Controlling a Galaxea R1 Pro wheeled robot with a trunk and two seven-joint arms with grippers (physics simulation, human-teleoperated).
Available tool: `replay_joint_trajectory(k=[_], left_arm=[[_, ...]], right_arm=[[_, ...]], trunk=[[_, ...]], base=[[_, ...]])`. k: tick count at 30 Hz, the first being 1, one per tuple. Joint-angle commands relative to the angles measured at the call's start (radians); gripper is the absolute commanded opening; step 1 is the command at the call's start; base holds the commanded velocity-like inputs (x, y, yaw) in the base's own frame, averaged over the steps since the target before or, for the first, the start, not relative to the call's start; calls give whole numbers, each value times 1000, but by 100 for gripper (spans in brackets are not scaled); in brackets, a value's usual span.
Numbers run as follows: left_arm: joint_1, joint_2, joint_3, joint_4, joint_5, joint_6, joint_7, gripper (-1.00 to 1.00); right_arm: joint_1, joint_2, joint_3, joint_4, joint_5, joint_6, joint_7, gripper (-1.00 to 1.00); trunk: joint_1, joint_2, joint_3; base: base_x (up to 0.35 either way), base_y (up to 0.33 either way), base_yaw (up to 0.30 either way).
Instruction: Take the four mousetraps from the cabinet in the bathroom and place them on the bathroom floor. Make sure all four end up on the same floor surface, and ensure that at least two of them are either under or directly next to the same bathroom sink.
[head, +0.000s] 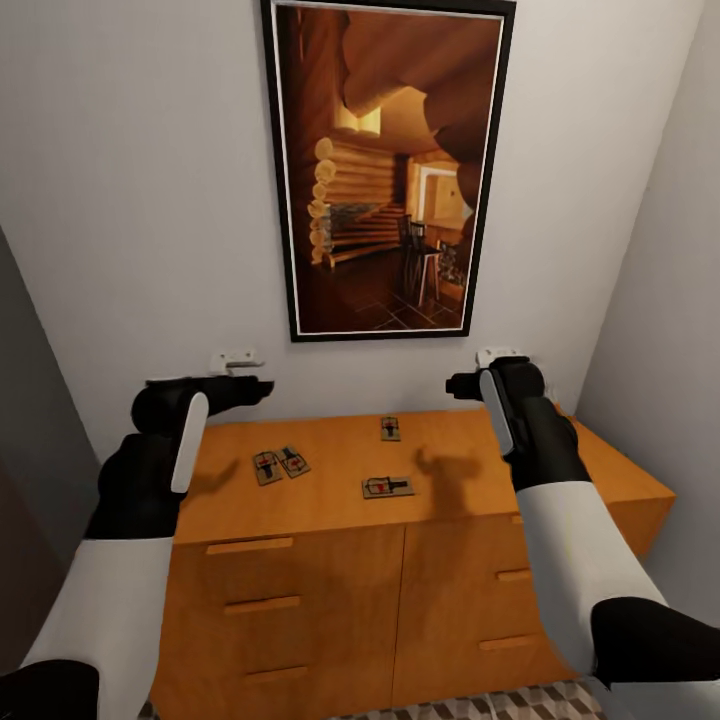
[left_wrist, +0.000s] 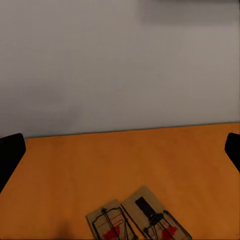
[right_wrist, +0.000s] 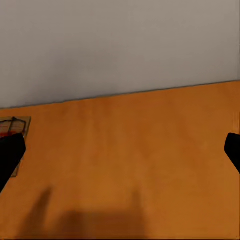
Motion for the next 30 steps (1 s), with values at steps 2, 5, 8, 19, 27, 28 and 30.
replay_joint_trajectory(k=[2, 5, 8, 19, 27, 28, 30], left_arm=[[-1, 1, 2, 20, 5, 4, 2, 100], [-1, 3, 3, 52, 5, 4, 3, 100], [-1, 4, 4, 67, 5, 4, 3, 100], [-1, 8, 20, 89, 0, 5, 5, 100], [-1, 9, 31, 88, -2, 6, 5, 100], [-1, 9, 32, 88, -2, 6, 5, 100], [-1, 9, 32, 88, -3, 6, 5, 100]], right_arm=[[-1, 18, 8, 23, 3, 4, -4, 100], [-3, 38, 30, 63, 6, 4, -6, 100], [-6, 46, 46, 84, 8, 4, -7, 100], [-38, 70, 75, 124, 10, 4, -7, 100], [-43, 74, 80, 116, 12, 4, -5, 100], [-43, 74, 81, 115, 12, 4, -4, 100], [-43, 74, 82, 113, 12, 4, -4, 100]], trunk=[[0, -1, -1], [0, -1, -1], [0, -1, -1], [0, -1, -1], [0, -1, -1], [0, -1, -1], [0, -1, -1]], base=[[0, 0, 0], [0, 0, 0], [0, 0, 0], [0, 0, 0], [0, 0, 0], [0, 0, 0], [0, 0, 0]])
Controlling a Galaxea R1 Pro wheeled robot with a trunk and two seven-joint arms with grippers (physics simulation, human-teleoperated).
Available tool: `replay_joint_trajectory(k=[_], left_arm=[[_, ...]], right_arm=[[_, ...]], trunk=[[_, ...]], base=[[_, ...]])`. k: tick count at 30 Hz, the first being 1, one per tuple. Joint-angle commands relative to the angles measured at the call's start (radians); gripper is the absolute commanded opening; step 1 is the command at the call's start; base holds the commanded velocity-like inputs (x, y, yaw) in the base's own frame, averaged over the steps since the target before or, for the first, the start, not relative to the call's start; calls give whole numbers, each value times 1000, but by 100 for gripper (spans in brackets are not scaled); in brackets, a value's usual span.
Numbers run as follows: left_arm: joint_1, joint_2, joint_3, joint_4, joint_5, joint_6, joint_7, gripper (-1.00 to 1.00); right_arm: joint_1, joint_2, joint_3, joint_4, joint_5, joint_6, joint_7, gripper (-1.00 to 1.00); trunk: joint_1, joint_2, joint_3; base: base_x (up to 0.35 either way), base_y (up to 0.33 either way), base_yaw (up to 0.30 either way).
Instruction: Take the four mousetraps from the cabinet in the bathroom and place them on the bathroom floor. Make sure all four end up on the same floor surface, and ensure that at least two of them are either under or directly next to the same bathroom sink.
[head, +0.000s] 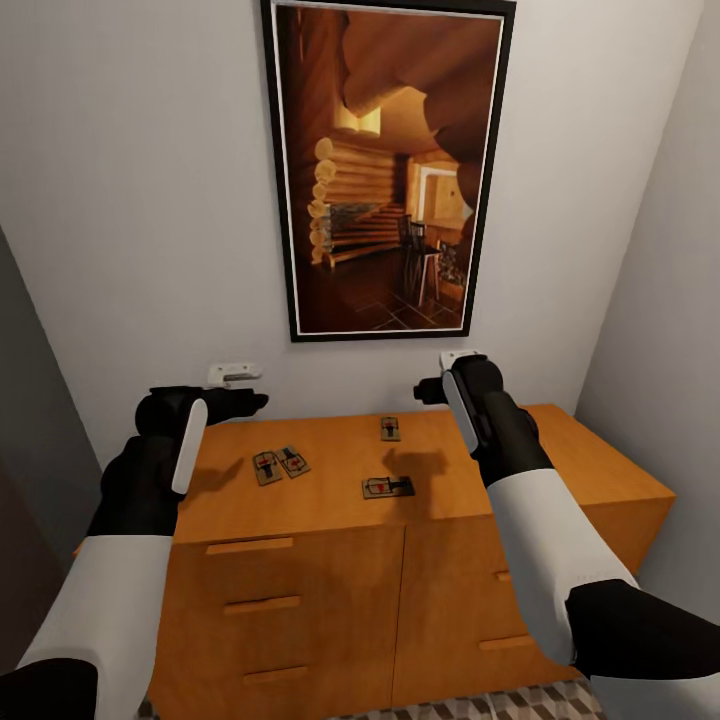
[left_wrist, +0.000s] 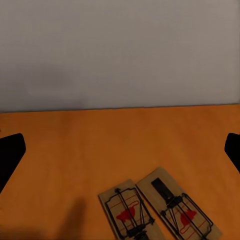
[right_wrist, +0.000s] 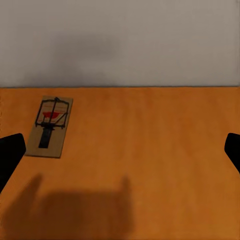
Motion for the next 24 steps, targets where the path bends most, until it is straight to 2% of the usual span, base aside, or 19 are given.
replay_joint_trajectory(k=[1, 24], left_arm=[[-1, -1, 2, -1, 5, 5, 1, 100], [-1, 6, 5, 1, 5, 5, 1, 100]], right_arm=[[-1, 0, 1, -1, 1, 4, -2, 100], [-1, 1, -1, -5, 1, 4, -3, 100]], trunk=[[0, -1, -1], [0, -1, -1]], base=[[0, 0, 0], [0, 0, 3]])
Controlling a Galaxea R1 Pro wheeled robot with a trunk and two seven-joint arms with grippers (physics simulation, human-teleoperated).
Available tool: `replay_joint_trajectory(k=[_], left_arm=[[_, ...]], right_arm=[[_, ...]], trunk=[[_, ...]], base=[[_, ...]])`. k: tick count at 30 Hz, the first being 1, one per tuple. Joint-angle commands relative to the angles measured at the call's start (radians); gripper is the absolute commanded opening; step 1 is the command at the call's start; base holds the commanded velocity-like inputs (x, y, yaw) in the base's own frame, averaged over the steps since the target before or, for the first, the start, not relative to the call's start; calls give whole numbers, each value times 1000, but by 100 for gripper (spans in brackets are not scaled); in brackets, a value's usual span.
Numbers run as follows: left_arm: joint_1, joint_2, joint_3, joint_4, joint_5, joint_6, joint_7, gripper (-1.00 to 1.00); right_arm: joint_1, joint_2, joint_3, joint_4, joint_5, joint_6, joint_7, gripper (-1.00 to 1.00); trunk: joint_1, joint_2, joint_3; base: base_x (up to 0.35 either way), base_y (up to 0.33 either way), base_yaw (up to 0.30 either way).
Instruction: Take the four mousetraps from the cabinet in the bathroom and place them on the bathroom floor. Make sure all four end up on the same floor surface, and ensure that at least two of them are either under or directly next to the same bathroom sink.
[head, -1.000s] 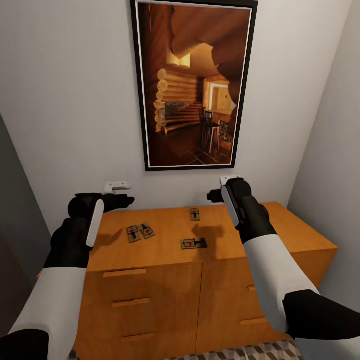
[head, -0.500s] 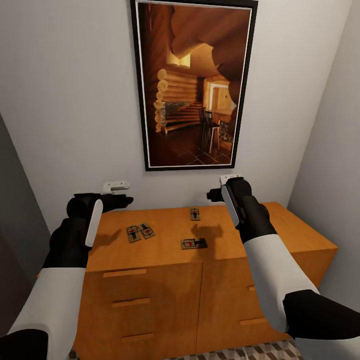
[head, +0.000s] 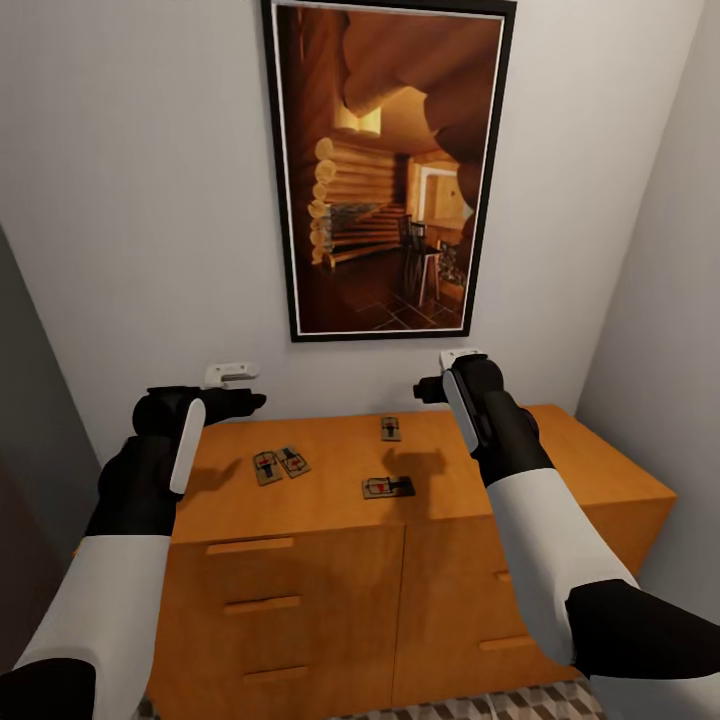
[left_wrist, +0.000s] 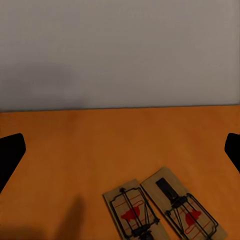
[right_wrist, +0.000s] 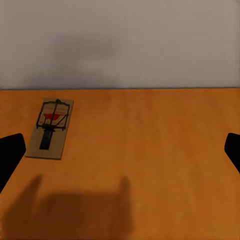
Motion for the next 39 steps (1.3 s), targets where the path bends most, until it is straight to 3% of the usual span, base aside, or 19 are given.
replay_joint_trajectory(k=[1, 14, 39], left_arm=[[-1, 0, 1, 0, 5, 4, 1, 100], [-1, 0, 0, -1, 5, 4, 1, 100], [-1, -4, 0, 5, 9, 4, 1, 100]], right_arm=[[-1, 0, 1, 0, 1, 5, -2, 100], [-1, 1, 0, 1, 0, 5, -2, 100], [-1, 4, 3, 1, -1, 5, -2, 100]], trunk=[[0, -1, -1], [0, -1, 2], [0, -1, 2]], base=[[0, 0, 86], [0, 0, 156], [3, 0, 12]])
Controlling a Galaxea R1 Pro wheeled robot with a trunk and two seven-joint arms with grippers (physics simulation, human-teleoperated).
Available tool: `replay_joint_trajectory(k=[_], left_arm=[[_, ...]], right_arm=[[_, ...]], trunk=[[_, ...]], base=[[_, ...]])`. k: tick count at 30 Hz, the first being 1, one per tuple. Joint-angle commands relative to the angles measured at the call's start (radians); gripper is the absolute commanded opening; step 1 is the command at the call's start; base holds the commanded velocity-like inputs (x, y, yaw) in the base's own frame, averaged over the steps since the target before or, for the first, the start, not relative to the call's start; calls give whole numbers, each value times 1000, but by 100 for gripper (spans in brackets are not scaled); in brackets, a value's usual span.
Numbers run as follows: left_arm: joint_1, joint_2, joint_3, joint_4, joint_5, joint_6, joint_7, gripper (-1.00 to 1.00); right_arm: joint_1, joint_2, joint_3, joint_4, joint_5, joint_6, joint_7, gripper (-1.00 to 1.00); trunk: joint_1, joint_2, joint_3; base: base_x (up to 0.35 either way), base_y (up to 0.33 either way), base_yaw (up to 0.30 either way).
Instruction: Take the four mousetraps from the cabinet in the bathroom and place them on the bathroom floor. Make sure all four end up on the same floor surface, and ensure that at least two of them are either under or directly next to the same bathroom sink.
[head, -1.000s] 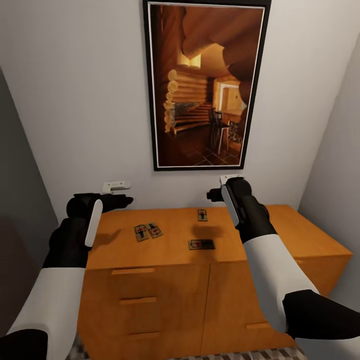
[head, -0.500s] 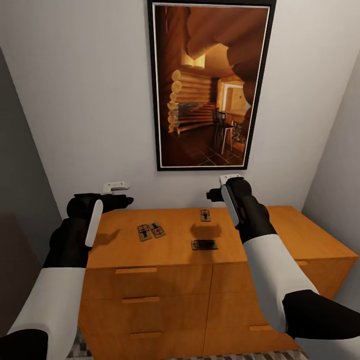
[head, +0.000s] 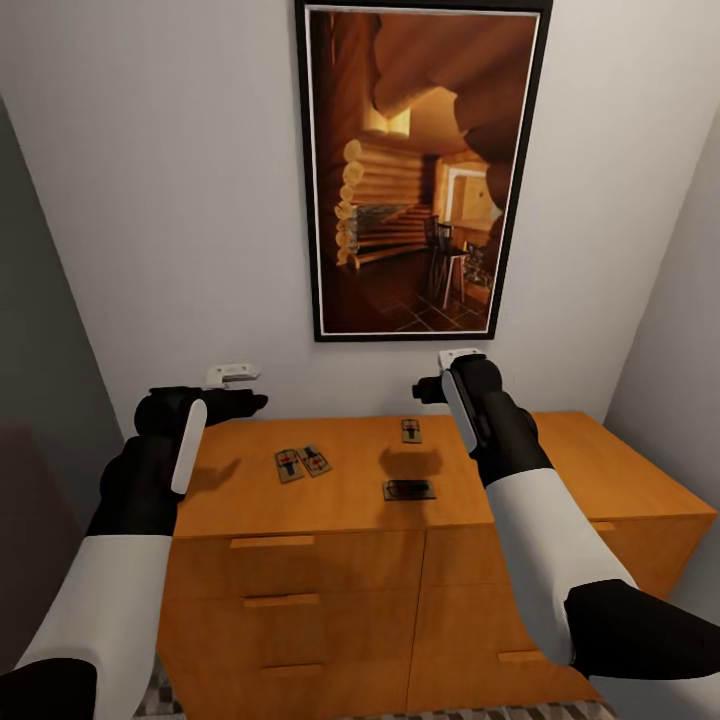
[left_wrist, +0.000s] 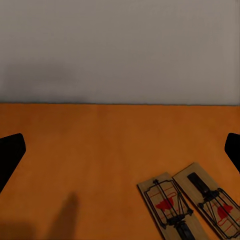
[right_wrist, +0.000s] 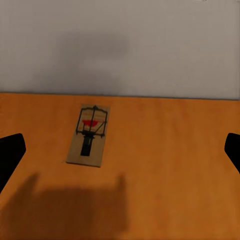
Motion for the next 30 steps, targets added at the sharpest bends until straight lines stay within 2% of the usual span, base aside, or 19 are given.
replay_joint_trajectory(k=[1, 14, 30], left_arm=[[-1, -1, 2, -1, 5, 4, 1, 100], [-1, -1, 2, 0, 7, 3, 1, 100], [-1, 0, 2, 10, 10, 3, 1, 100]], right_arm=[[-1, 0, 1, -1, 1, 4, -2, 100], [-1, -1, 2, -1, 1, 4, -2, 100], [-1, 0, 0, 12, -5, 4, -1, 100]], trunk=[[0, -1, -1], [0, -1, -1], [0, -1, -1]], base=[[78, 0, 0], [183, 0, 0], [29, 0, 0]])
